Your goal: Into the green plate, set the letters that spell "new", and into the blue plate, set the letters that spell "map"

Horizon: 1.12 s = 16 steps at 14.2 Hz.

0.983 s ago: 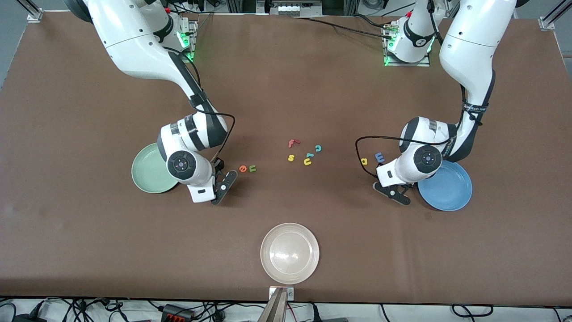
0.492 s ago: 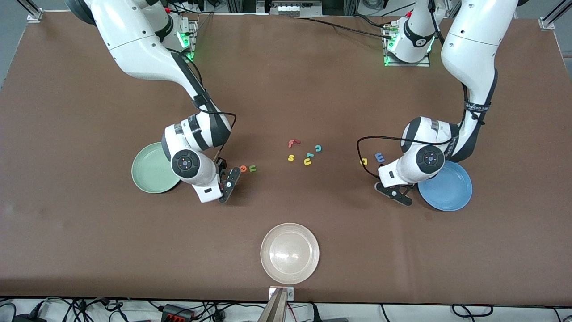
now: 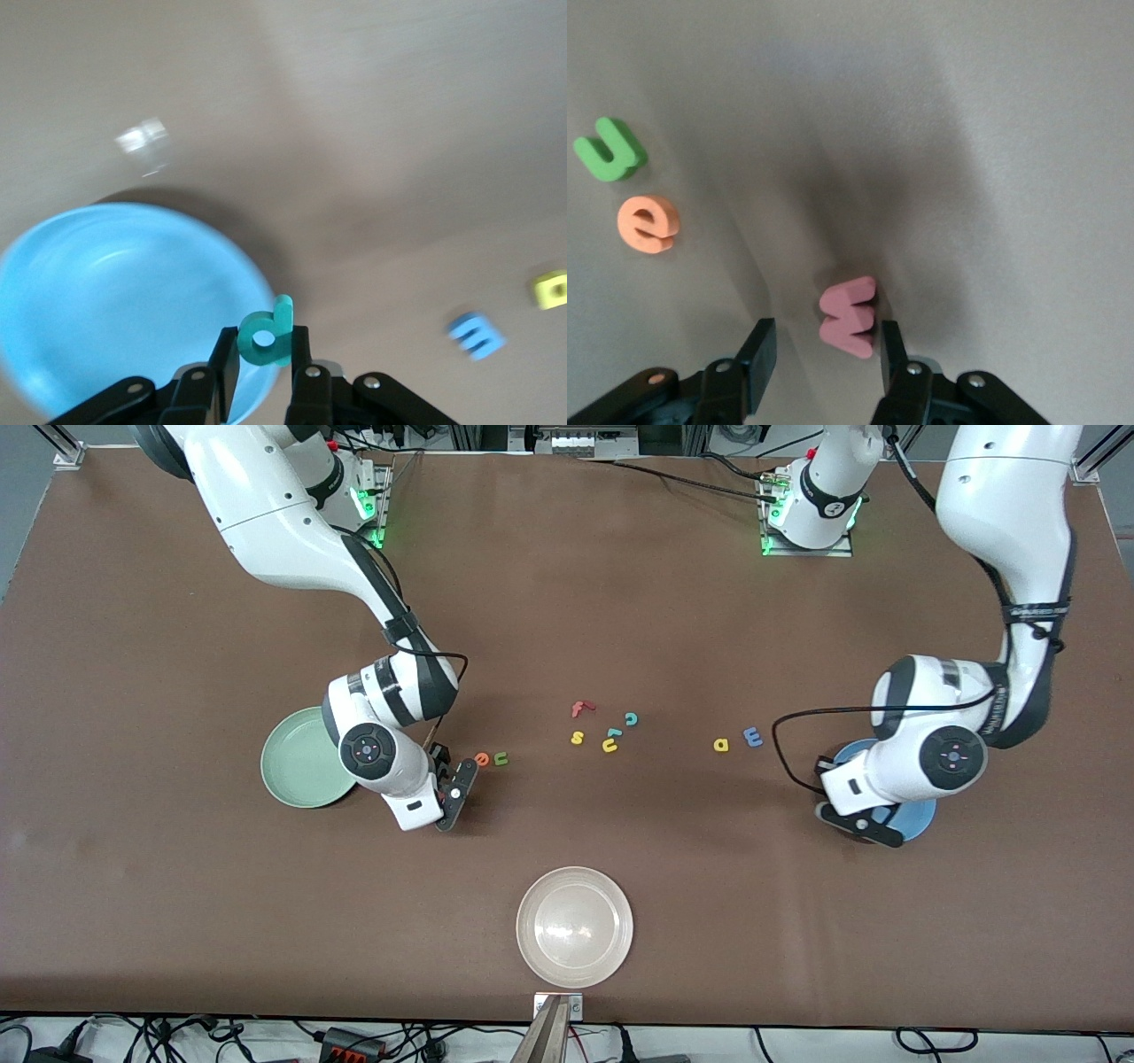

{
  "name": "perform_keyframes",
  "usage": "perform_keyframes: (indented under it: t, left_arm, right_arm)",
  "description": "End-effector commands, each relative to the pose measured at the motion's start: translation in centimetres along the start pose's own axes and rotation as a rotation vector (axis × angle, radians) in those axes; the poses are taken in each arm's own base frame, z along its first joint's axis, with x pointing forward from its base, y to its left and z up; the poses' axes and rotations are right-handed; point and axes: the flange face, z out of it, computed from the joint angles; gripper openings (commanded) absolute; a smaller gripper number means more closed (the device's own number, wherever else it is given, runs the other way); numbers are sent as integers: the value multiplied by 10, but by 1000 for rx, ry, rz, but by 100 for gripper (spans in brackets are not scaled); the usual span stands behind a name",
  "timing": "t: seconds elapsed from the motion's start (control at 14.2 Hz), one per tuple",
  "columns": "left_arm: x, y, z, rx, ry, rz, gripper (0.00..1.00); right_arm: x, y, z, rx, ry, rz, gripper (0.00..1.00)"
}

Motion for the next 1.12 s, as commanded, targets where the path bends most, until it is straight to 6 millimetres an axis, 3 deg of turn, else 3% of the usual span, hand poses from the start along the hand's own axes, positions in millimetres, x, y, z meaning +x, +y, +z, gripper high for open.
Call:
perform_keyframes:
  t: [0.0,0.14,0.21,0.35,0.56,0.77,0.84,0.98,1.05]
  left_arm:
    - [-12,-42,25,8,-31,-28,14]
    - [-15,-46,43,-1,-40,-35,16]
    - [-15,-45,49,-2,-38,-34,27]
    - [-16,-39,54,-12,-37,-46,100]
    - [-15,-27,38,-20,-39,-34,100]
    - [-12,16,14,-43,-72,-133,100]
    - [-10,40,12,-52,-98,-217,100]
    - [-11,79,22,-86,-144,-397,100]
    - [-15,98,31,-116,-165,-442,100]
  right_arm:
    - [7,4,-1,-8,30,-26,56]
    - [8,5,-3,-18,39,-26,56]
    - [10,5,-4,-27,50,-27,56]
    - [9,6,-2,-31,52,-26,53]
    - [8,5,5,-22,45,-27,51]
    - [7,7,6,-23,41,-31,50]
    - [6,8,5,-23,42,-40,41]
    - [5,9,0,-21,44,-39,0]
    - [3,9,-3,-16,41,-32,0]
